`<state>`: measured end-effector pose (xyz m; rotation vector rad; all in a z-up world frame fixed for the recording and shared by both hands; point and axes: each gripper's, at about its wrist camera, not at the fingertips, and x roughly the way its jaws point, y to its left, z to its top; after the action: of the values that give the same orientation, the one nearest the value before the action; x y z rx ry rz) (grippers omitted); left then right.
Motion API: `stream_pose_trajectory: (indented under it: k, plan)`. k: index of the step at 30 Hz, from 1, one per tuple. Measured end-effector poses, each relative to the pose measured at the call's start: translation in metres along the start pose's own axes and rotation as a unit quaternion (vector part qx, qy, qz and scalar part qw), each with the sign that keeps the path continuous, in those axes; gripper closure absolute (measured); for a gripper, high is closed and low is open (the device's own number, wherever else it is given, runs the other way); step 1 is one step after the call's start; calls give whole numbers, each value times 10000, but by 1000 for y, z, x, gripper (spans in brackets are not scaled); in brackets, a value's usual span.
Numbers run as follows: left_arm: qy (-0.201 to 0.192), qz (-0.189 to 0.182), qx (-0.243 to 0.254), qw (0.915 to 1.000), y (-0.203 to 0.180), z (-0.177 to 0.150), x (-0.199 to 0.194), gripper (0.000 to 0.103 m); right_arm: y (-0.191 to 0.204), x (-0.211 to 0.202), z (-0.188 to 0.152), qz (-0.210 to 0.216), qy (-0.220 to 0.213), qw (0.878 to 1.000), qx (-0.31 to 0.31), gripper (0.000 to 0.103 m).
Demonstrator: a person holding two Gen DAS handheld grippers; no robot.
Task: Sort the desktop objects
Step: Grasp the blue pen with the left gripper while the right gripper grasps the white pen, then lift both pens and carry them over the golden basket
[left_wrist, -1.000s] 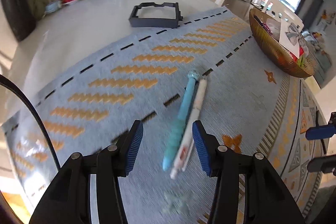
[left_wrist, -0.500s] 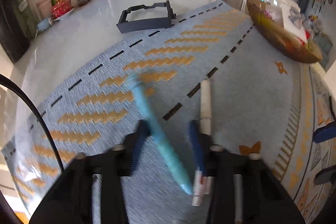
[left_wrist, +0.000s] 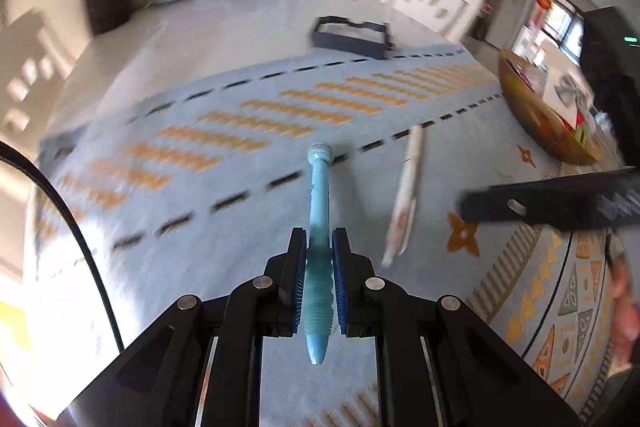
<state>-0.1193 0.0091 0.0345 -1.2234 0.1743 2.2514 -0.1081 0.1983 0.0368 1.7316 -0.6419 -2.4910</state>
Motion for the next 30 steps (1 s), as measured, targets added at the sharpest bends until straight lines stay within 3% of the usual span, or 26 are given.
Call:
stream_pose_trajectory:
  k: [3, 7, 11, 13, 17, 23, 30]
  plan:
    - [-2, 119, -296, 9995, 14, -16, -10, 92, 14, 18, 6, -62, -41, 9998, 194, 53]
    - [-64, 142, -638, 9978, 23, -33, -19, 92, 30, 32, 8, -592, -251, 9976, 243, 53]
    - [-85, 123, -796, 9967, 21, -41, -19, 92, 59, 44, 4, -1309, -450, 9890, -531, 51]
    - [-49, 85, -823, 9966, 21, -44, -20, 92, 64, 45, -2, -1466, -513, 9842, -846, 59]
    - [-24, 37, -826, 9966, 19, -44, -18, 92, 50, 36, -4, -1294, -447, 9860, -949, 87]
    - [58, 8, -834, 9965, 15, -41, -14, 92, 18, 17, -7, -871, -129, 9935, -728, 90]
    - [99, 69, -867, 9962, 10, -45, -14, 89, -6, -19, -54, -1106, 40, 9853, -1303, 90]
